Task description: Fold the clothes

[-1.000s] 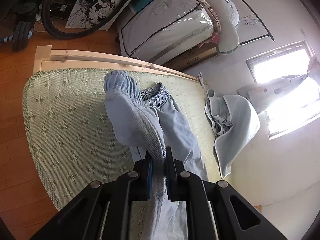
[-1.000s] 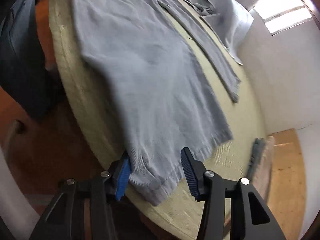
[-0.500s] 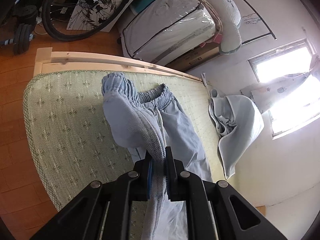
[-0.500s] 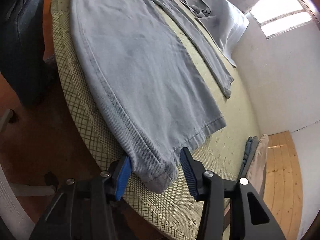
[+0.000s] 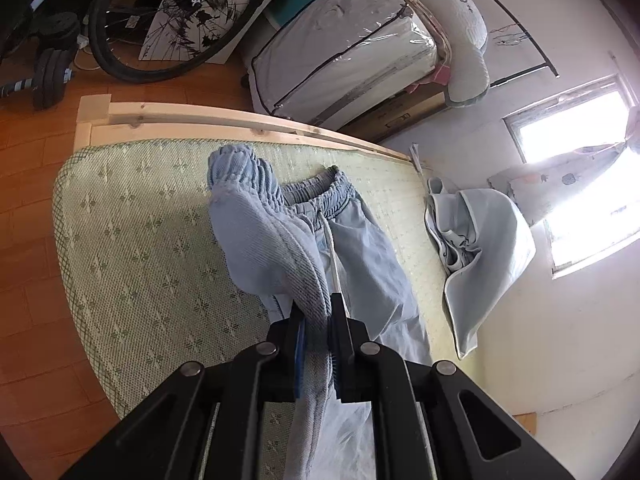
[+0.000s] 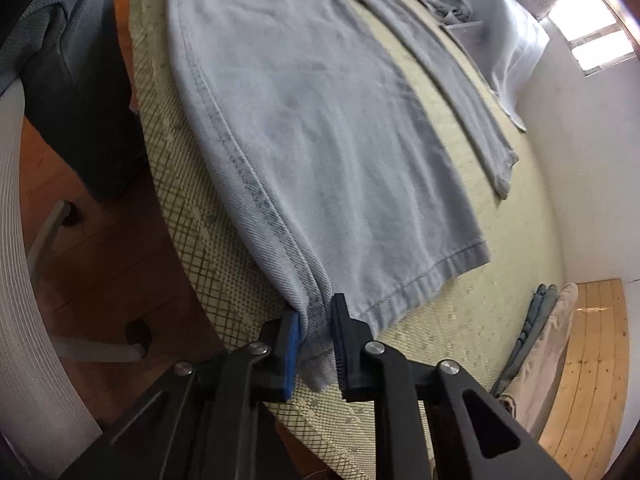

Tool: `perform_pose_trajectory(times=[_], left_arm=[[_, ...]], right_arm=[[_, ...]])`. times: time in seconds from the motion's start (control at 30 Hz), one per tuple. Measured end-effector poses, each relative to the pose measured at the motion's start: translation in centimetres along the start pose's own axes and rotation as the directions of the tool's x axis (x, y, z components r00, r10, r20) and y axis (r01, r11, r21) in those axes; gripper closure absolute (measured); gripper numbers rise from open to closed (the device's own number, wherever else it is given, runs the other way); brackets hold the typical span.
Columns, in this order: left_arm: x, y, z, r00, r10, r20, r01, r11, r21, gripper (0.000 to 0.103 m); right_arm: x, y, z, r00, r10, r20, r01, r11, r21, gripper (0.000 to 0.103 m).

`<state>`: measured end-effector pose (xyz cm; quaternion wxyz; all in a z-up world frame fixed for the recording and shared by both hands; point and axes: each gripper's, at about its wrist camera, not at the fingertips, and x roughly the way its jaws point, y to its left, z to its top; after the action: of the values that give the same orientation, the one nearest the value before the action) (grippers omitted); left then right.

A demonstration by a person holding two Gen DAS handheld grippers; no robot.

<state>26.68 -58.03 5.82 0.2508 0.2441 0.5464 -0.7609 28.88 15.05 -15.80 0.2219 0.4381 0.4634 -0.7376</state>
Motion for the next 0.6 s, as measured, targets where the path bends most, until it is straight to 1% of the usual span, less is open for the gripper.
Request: perform_pose_trajectory(times=[0.03,0.17,0.23,0.37,0.47,0.6], left_arm=[[0.0,-0.1,0.0,1.000,-0.001,0.000,0.001,1.000,0.000,0.093],[-0.3,-0.1,-0.1,1.000,0.002,-0.006,-0.002,1.000,-0.001,0.094],[-0.7,-0.3,-0.3,1.000,0.005,-0.010,-0.005,1.000,0.006,0.094],[-2.5,-0.7,-0.8,1.000,-0.006,-0.004,0.006,1.000,0.008,0.094],[-4.5,-1.1,-1.5,1.000,-0.022,0.011,0.022,1.000,0.013,0.094],[-7.5,-1.0,-2.8,0.999,-0.048,0.018,0.047,0.999,0.021,0.094]], right_arm=[[-0.3,0.1,-0.1,1.000,-0.013,0.009,0.013,1.000,0.004,0.091],[-0.2,0.4,-0.1,0.999,-0.050,0.000,0.050,0.999,-0.021,0.093],[-0.9,-0.1,0.0,0.997,-0.075,0.009,0.075,0.997,-0.017,0.093],[-3.7,-3.0,-0.2,0.988,-0.152,0.032,0.151,0.988,0.028,0.093],[-6.2,-5.5,-0.4,0.976,-0.214,0.049,0.211,0.976,0.063,0.093],[-8.6,-8.4,-0.6,0.964,-0.259,0.059,0.255,0.964,0.071,0.094]])
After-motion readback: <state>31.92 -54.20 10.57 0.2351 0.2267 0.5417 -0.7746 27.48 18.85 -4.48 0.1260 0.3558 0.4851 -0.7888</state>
